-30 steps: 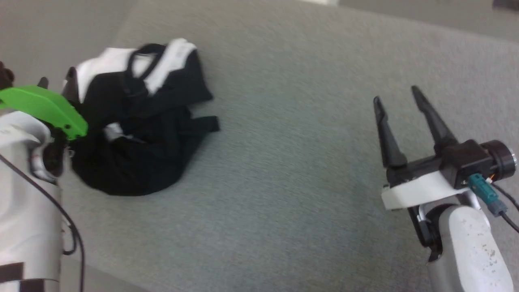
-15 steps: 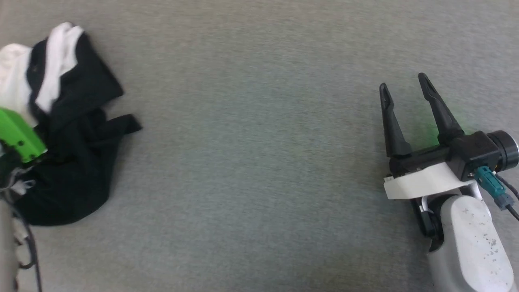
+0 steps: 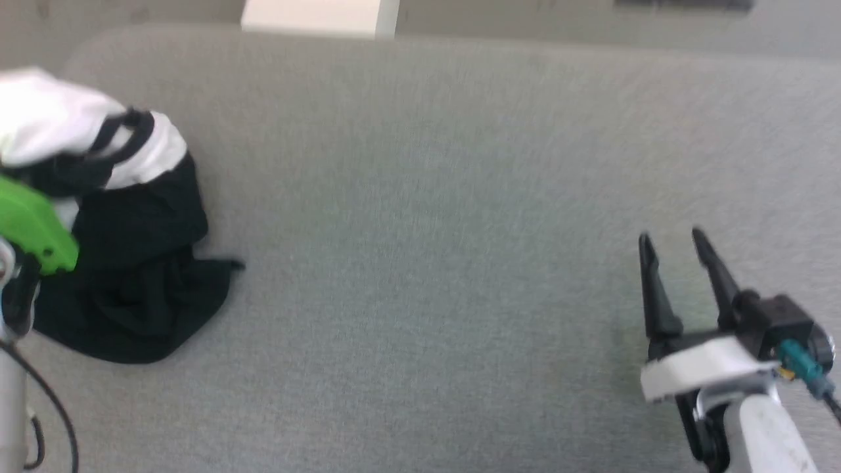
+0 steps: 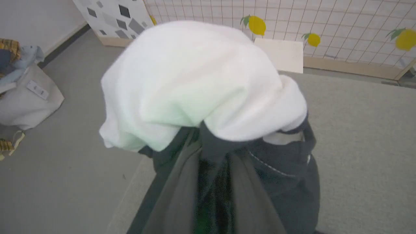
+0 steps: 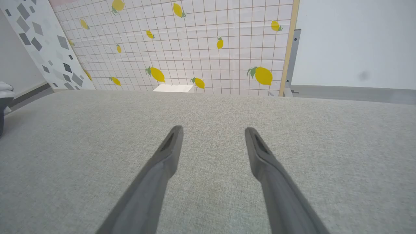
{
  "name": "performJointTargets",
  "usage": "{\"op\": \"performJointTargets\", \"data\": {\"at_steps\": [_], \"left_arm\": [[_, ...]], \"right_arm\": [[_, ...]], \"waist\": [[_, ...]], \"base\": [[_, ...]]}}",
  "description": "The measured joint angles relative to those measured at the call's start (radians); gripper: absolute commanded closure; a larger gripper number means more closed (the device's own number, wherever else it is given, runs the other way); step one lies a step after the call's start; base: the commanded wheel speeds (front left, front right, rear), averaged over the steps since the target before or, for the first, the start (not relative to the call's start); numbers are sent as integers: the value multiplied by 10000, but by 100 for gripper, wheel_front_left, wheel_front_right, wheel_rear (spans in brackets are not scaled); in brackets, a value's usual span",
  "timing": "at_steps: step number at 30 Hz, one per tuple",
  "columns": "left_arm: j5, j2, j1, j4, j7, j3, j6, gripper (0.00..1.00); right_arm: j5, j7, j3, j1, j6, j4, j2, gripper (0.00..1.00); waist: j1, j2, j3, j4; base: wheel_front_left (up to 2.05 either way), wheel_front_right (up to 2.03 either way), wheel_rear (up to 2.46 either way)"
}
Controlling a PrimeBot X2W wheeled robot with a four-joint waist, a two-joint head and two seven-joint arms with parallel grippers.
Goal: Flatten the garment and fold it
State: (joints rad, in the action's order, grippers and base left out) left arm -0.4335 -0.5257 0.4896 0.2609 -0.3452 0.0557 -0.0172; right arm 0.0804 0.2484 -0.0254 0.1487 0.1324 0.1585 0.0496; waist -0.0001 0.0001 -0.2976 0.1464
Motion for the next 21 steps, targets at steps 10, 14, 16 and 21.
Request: {"op": "performJointTargets", "data": {"at_steps": [10,14,16,21], "left_arm": [[1085,1373,1643,-1684,2523,-1588,0,100],[1014,2489,2327,-1695,2924,-2337,-94,100],[966,2930,2491,-1559,3062,-2681,-159,100],[644,4092,2499,-872,3219,-3530,-347,100]], "right_arm": [[65,-38,-276,-1078,0,-96,-4,0],[63,-207,-134,-1123,0,-303,4,0],[71,-226,-73,-1123,0,-374,-4,0],[79,-297,-92,-1156,-2,-508,4,0]], "waist": [[0,0,2191,-909],[0,0,2525,-1522],[0,0,2614,-1829],[0,1,2758,-2576]], "base": [[0,0,0],[0,0,0],[0,0,0],[0,0,0]]}}
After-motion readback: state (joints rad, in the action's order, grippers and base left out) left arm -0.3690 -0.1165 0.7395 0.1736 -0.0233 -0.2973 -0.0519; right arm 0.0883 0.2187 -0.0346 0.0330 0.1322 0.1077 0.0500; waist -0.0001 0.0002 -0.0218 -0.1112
